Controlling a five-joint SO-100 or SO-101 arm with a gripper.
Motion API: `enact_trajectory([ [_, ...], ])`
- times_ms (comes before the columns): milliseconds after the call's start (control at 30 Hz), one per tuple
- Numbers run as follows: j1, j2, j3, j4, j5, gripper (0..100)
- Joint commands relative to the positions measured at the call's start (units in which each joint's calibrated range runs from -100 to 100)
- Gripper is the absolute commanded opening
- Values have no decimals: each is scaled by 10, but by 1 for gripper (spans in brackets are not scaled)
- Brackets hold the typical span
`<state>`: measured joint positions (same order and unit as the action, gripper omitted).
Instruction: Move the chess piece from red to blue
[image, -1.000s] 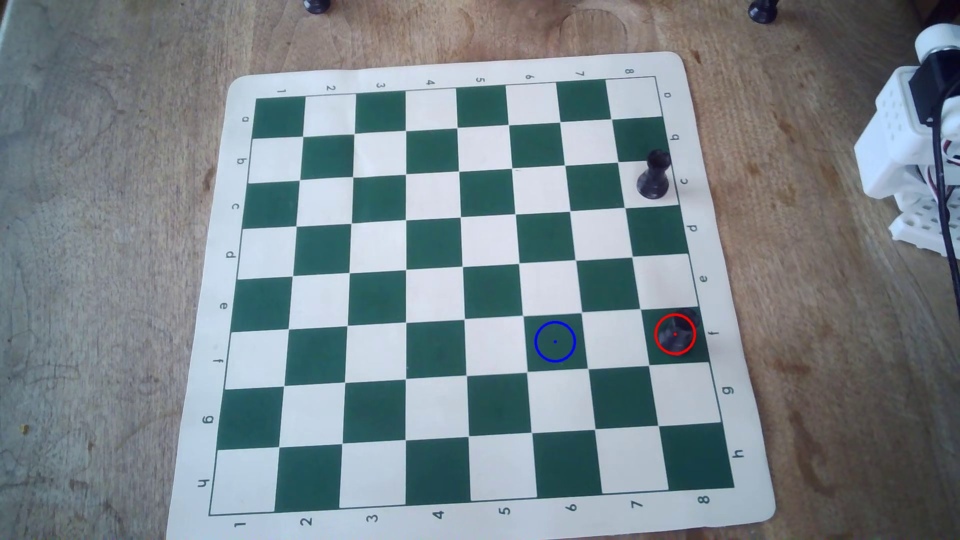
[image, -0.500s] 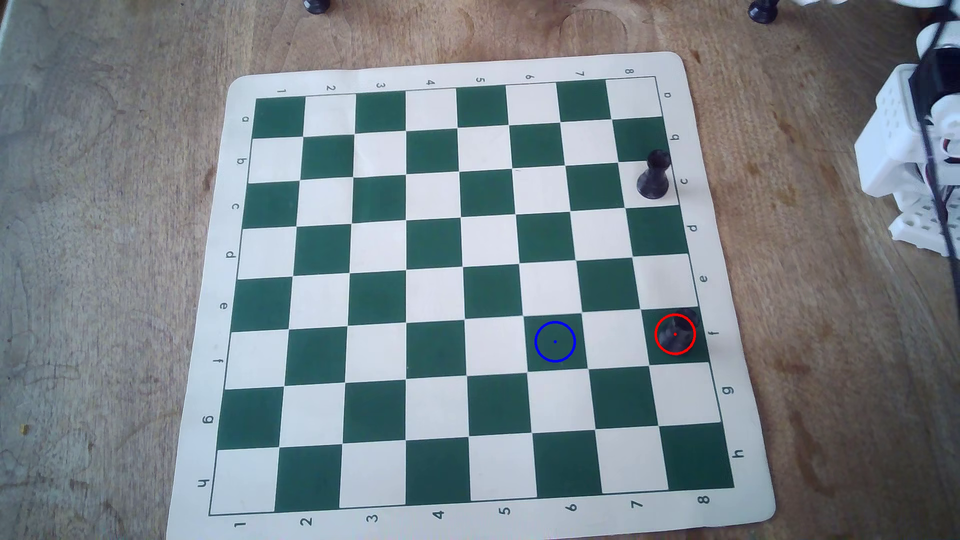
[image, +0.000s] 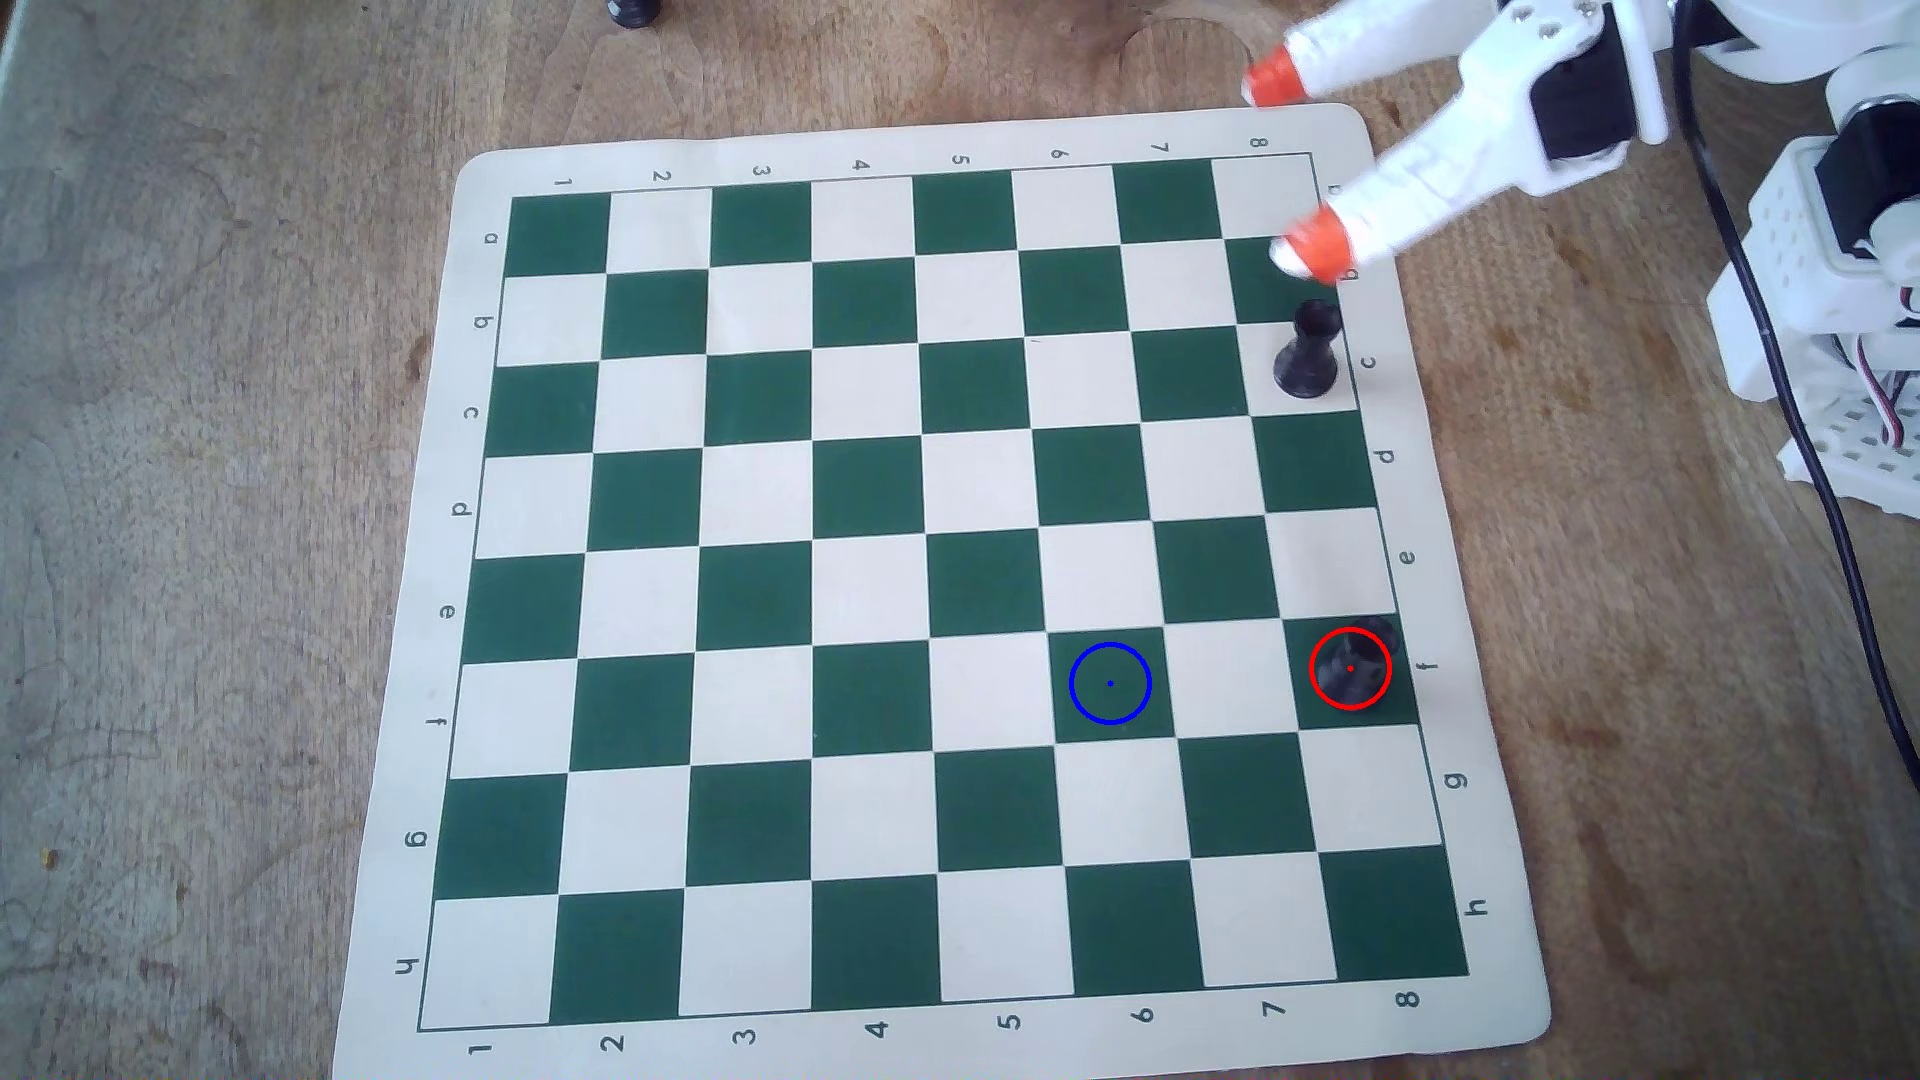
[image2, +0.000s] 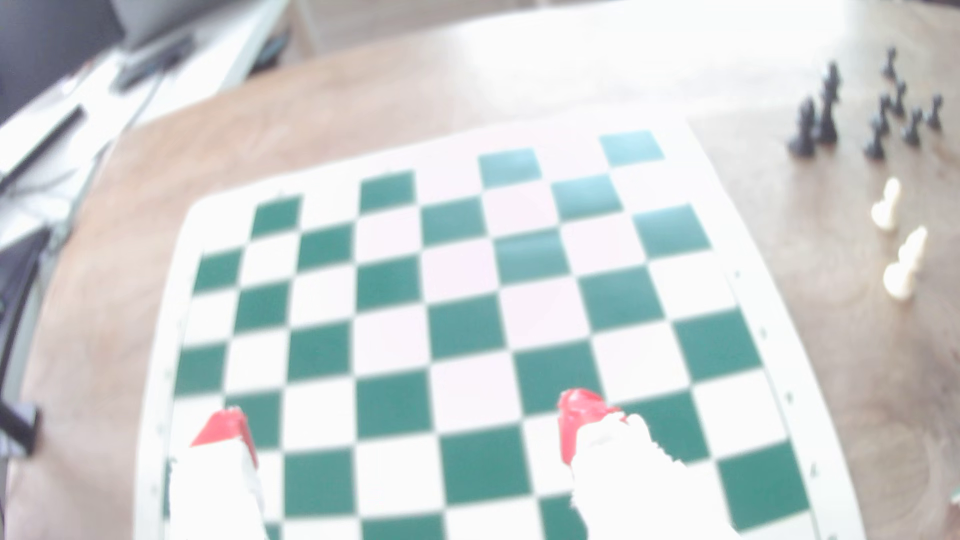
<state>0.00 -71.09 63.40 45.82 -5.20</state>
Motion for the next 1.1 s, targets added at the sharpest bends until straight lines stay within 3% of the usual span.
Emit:
enact_trajectory([
  [0, -40, 6, -137, 164, 1, 30],
  [267, -140, 19, -217, 339, -17, 26],
  [367, -155, 21, -184, 348, -21, 26],
  [600, -251, 18, -33, 236, -54, 23],
  [867, -245, -14, 156, 91, -62, 21],
  [1067, -229, -35, 209, 33, -65, 20],
])
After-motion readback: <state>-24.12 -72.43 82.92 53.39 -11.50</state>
